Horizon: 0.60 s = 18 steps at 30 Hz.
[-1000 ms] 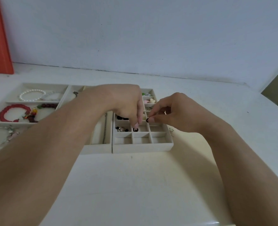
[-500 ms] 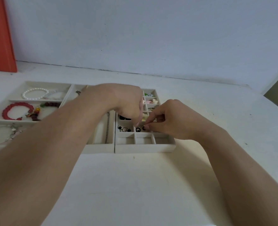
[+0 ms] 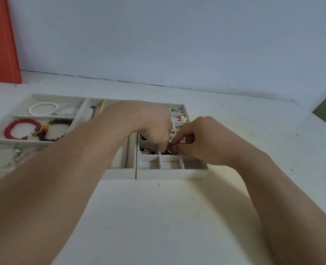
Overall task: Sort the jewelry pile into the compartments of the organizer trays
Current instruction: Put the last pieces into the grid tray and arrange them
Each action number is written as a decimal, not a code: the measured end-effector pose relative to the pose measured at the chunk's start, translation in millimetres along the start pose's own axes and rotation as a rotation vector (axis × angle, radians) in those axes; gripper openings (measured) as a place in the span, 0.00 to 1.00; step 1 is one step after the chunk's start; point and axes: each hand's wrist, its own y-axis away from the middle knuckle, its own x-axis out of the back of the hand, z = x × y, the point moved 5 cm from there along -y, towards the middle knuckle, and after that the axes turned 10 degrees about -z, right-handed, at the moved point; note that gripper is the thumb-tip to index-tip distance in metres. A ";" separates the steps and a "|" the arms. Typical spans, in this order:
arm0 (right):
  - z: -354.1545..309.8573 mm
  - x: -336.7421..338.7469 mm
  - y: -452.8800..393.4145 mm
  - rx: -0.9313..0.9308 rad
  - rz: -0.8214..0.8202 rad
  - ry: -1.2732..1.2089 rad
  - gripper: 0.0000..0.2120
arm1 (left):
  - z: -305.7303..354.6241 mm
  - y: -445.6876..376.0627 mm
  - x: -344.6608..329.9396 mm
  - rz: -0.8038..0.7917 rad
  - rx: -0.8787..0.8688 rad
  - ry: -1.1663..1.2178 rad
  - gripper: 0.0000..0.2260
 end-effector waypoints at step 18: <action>-8.5 -5.9 0.2 -0.033 -0.039 0.110 0.09 | 3.8 -1.2 -1.0 0.003 0.001 0.003 0.11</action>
